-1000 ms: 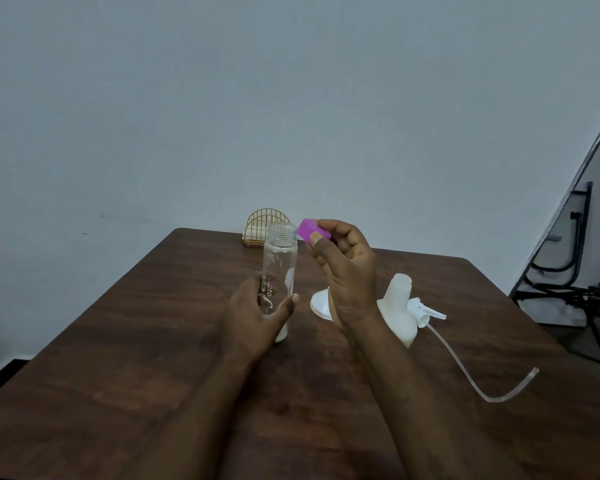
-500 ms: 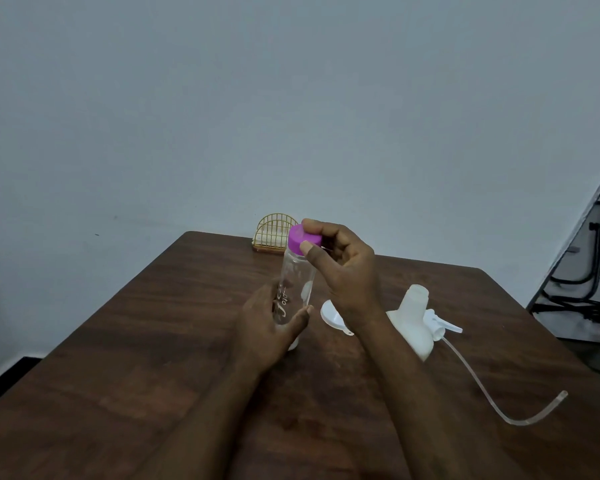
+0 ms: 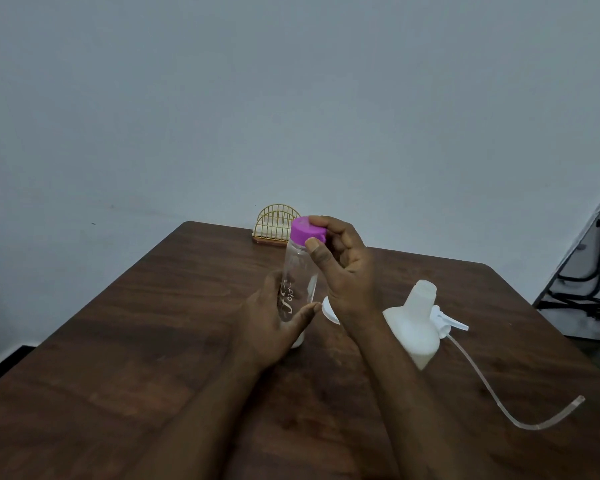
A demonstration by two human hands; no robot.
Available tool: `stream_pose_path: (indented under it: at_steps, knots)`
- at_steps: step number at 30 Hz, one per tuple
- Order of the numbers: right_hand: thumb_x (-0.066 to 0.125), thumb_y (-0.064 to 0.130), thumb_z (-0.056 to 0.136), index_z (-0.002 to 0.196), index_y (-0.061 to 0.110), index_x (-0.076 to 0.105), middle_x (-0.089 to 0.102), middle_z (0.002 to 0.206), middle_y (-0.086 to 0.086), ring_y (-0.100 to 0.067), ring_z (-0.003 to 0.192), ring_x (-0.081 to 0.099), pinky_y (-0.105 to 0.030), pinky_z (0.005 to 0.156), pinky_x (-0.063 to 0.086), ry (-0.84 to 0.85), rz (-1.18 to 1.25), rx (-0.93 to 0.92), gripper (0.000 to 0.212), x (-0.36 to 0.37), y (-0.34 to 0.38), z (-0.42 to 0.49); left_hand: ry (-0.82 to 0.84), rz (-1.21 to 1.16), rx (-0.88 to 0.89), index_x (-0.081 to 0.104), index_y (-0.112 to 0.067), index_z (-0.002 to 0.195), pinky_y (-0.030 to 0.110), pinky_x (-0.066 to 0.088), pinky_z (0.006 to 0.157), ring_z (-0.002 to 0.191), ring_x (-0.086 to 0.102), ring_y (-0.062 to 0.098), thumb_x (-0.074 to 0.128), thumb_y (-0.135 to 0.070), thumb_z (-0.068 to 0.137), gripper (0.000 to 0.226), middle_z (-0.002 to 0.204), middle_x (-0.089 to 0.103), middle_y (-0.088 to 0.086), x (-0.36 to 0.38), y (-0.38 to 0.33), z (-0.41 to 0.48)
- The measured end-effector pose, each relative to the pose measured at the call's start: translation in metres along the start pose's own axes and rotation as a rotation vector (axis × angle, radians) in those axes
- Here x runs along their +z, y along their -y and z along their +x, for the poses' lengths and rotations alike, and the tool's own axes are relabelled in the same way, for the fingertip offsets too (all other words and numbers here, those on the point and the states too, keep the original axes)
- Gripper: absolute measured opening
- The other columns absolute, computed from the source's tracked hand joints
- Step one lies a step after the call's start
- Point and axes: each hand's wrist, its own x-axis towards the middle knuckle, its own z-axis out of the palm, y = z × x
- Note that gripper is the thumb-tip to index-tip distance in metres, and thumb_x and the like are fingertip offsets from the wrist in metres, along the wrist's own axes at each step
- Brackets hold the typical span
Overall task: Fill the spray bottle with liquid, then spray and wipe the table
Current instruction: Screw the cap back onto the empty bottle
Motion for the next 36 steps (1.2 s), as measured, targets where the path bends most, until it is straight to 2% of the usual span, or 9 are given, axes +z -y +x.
stream_pose_path:
  at_steps: [5, 9, 11, 15, 18, 24, 28, 33, 36]
  knots:
    - [0.062, 0.0, 0.099, 0.125, 0.009, 0.062, 0.073, 0.121, -0.001, -0.014, 0.116, 0.068, -0.026, 0.094, 0.055, 0.01, 0.051, -0.001, 0.027, 0.0, -0.002, -0.001, 0.015, -0.081, -0.037, 0.051, -0.037, 0.127, 0.006, 0.046, 0.066, 0.089, 0.067, -0.008, 0.063, -0.086, 0.076, 0.072, 0.1, 0.071, -0.022, 0.0, 0.001, 0.001]
    - [0.052, -0.009, 0.101, 0.127, 0.004, 0.055, 0.067, 0.122, -0.008, -0.009, 0.112, 0.068, -0.022, 0.093, 0.053, 0.036, 0.085, -0.016, 0.029, 0.003, -0.002, -0.006, 0.021, -0.405, -0.034, 0.061, -0.034, 0.125, 0.033, 0.056, 0.079, 0.099, 0.072, 0.006, 0.067, -0.057, 0.091, 0.042, 0.11, 0.074, -0.015, 0.005, 0.004, 0.003]
    - [0.053, -0.005, 0.102, 0.128, 0.005, 0.055, 0.066, 0.123, -0.011, -0.01, 0.11, 0.068, -0.023, 0.09, 0.053, 0.021, 0.102, -0.009, 0.028, 0.003, -0.003, -0.006, 0.021, -0.452, -0.009, 0.064, -0.031, 0.127, 0.039, 0.057, 0.082, 0.102, 0.073, 0.01, 0.067, -0.051, 0.094, 0.039, 0.113, 0.075, -0.01, 0.005, 0.004, 0.003]
    - [0.056, 0.009, 0.103, 0.129, 0.011, 0.059, 0.072, 0.119, 0.0, -0.013, 0.11, 0.067, -0.03, 0.092, 0.055, -0.011, 0.149, 0.027, 0.026, -0.001, -0.006, -0.006, -0.035, -0.248, 0.089, 0.059, -0.029, 0.123, 0.021, 0.056, 0.077, 0.097, 0.071, 0.0, 0.07, -0.065, 0.089, 0.05, 0.107, 0.073, -0.017, 0.005, 0.001, 0.002]
    - [0.058, 0.011, 0.102, 0.128, 0.014, 0.062, 0.07, 0.124, -0.005, -0.02, 0.116, 0.065, -0.041, 0.1, 0.052, -0.034, 0.135, 0.041, 0.027, -0.003, -0.008, -0.005, -0.081, -0.146, 0.09, 0.056, -0.029, 0.121, 0.009, 0.048, 0.073, 0.094, 0.068, -0.003, 0.074, -0.071, 0.081, 0.06, 0.104, 0.07, -0.019, 0.006, -0.001, 0.002]
    - [0.057, 0.002, 0.099, 0.127, 0.006, 0.058, 0.067, 0.124, -0.007, -0.017, 0.118, 0.064, -0.03, 0.099, 0.052, -0.036, 0.077, -0.019, 0.028, -0.008, -0.003, -0.007, -0.045, -0.243, 0.097, 0.058, -0.038, 0.125, 0.01, 0.05, 0.077, 0.099, 0.069, -0.003, 0.072, -0.063, 0.087, 0.048, 0.113, 0.07, -0.025, 0.006, -0.006, 0.002]
    - [0.059, 0.001, 0.097, 0.124, 0.007, 0.057, 0.064, 0.123, -0.008, -0.016, 0.115, 0.063, -0.026, 0.094, 0.053, -0.008, 0.025, -0.064, 0.027, -0.01, -0.002, -0.008, 0.014, -0.335, 0.094, 0.063, -0.03, 0.131, 0.016, 0.053, 0.084, 0.105, 0.07, 0.002, 0.069, -0.056, 0.092, 0.047, 0.117, 0.072, -0.02, 0.002, -0.009, 0.002]
    - [0.075, 0.017, 0.085, 0.112, 0.017, 0.059, 0.068, 0.103, 0.011, -0.008, 0.093, 0.065, -0.021, 0.079, 0.052, -0.131, -0.08, -0.067, 0.032, -0.018, -0.012, -0.01, -0.21, 0.054, 0.114, 0.063, -0.025, 0.129, 0.033, 0.051, 0.082, 0.104, 0.06, 0.017, 0.087, -0.047, 0.079, 0.06, 0.113, 0.063, -0.006, -0.011, 0.002, 0.009]
    - [0.078, 0.028, 0.08, 0.11, 0.023, 0.059, 0.07, 0.103, 0.01, -0.012, 0.095, 0.067, -0.025, 0.08, 0.052, -0.141, -0.192, -0.018, 0.036, -0.021, -0.02, -0.014, -0.25, 0.195, 0.04, 0.062, -0.03, 0.129, 0.036, 0.051, 0.079, 0.107, 0.054, 0.021, 0.092, -0.041, 0.073, 0.065, 0.114, 0.057, -0.001, -0.013, 0.004, 0.01]
